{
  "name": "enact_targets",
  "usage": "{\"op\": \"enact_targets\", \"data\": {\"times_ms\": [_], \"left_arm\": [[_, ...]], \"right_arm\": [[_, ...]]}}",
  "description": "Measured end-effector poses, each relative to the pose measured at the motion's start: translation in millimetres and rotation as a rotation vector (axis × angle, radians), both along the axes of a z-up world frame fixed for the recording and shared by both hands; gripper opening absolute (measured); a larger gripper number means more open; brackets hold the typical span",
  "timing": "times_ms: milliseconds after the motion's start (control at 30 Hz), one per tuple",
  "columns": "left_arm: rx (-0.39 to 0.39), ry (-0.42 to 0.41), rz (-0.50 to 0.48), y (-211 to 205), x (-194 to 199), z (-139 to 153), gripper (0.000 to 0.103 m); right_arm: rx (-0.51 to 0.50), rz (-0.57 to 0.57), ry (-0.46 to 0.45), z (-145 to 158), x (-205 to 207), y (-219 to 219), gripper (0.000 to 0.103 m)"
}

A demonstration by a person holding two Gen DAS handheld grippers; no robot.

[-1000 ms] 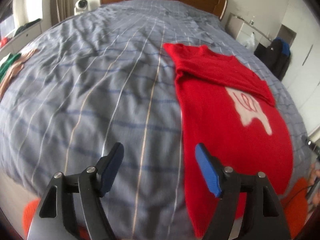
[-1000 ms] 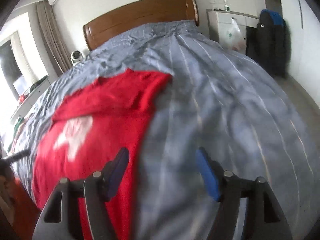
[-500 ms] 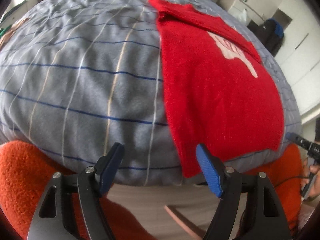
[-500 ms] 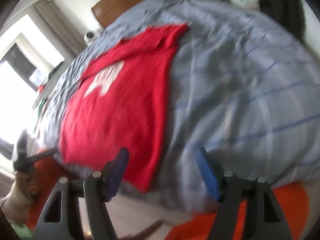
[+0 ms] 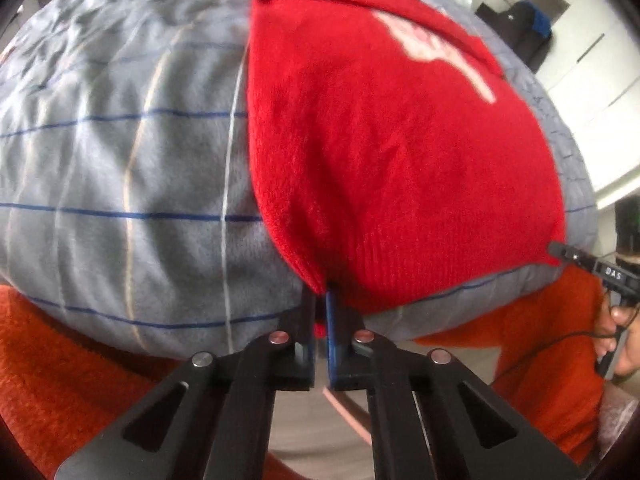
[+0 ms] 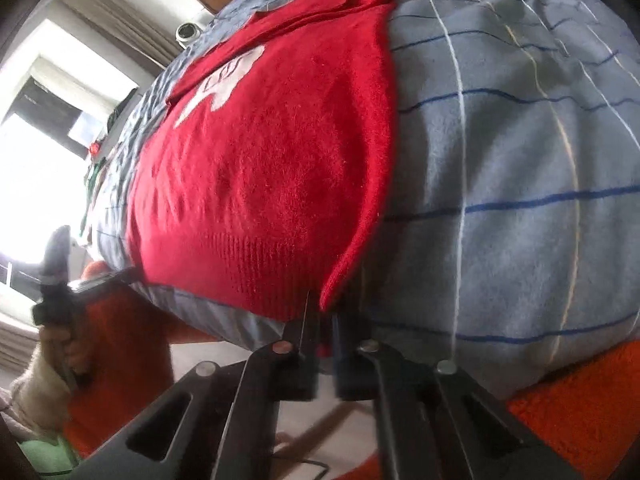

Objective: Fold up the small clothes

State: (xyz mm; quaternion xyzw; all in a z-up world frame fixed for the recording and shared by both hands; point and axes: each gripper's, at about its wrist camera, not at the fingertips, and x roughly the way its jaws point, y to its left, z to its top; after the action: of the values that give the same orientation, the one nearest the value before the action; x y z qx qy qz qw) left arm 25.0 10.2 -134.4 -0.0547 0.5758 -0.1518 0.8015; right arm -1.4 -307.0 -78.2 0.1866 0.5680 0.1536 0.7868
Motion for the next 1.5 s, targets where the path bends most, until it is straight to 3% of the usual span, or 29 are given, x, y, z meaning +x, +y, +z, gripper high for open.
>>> {"op": "enact_targets", "data": {"times_ms": [167,233,333,533,667,767,800,867,900,933,967,1033,1100,1167,1233,1300,1333,1400,1467,1500], "left_arm": [[-0.153,-0.09,0.053,12,8,49,0.002],[-0.213,-0.143,0.105,20,33,70,0.002],[-0.24,-0.212,0.181,28,88,89,0.002],[-0.156,-0.283,0.234,9,221,95,0.002],[-0.083,-0.259,0.243,-10,296,80,0.002],[-0.041,-0.223,0.261,-13,326,62,0.004],[-0.034,-0.211,0.266,-13,334,57,0.008],[-0.007,-0.189,0.324,-6,349,49,0.031],[-0.027,-0.196,0.349,2,351,52,0.055],[-0.052,-0.212,0.372,8,352,55,0.068],[-0.073,-0.233,0.391,15,352,60,0.071],[-0.101,-0.27,0.398,30,343,73,0.074],[-0.101,-0.286,0.385,34,333,81,0.074],[-0.108,-0.304,0.332,31,318,85,0.079],[-0.088,-0.308,0.267,19,300,79,0.093],[-0.011,-0.263,0.214,2,296,59,0.093],[0.023,-0.232,0.213,-1,295,51,0.087],[0.03,-0.183,0.244,3,280,46,0.074],[-0.027,-0.221,0.255,13,254,57,0.076],[-0.026,-0.283,0.268,22,228,68,0.086]], "right_arm": [[0.065,-0.049,-0.087,33,3,-15,0.005],[0.092,-0.075,-0.162,53,17,-21,0.005],[0.086,-0.12,-0.266,76,58,-29,0.005],[0.038,-0.175,-0.366,94,189,-32,0.005],[0.03,-0.206,-0.35,88,275,-29,0.005],[0.026,-0.245,-0.318,74,324,-33,0.005],[0.026,-0.259,-0.304,67,336,-36,0.005],[0.057,-0.288,-0.267,49,356,-39,0.008],[0.078,-0.307,-0.245,39,362,-43,0.012],[0.088,-0.34,-0.226,32,366,-47,0.031],[0.095,-0.366,-0.226,29,363,-52,0.048],[0.126,-0.413,-0.267,35,356,-64,0.049],[0.1,-0.393,-0.306,48,351,-65,0.049],[0.066,-0.275,-0.353,68,341,-51,0.049],[0.071,-0.142,-0.373,76,328,-30,0.049],[0.084,-0.026,-0.353,72,316,-8,0.054],[0.069,0.02,-0.322,63,309,2,0.057],[-0.04,0.031,-0.259,43,298,10,0.057],[-0.114,-0.03,-0.24,35,279,4,0.056],[-0.111,-0.066,-0.296,46,257,-1,0.056]]}}
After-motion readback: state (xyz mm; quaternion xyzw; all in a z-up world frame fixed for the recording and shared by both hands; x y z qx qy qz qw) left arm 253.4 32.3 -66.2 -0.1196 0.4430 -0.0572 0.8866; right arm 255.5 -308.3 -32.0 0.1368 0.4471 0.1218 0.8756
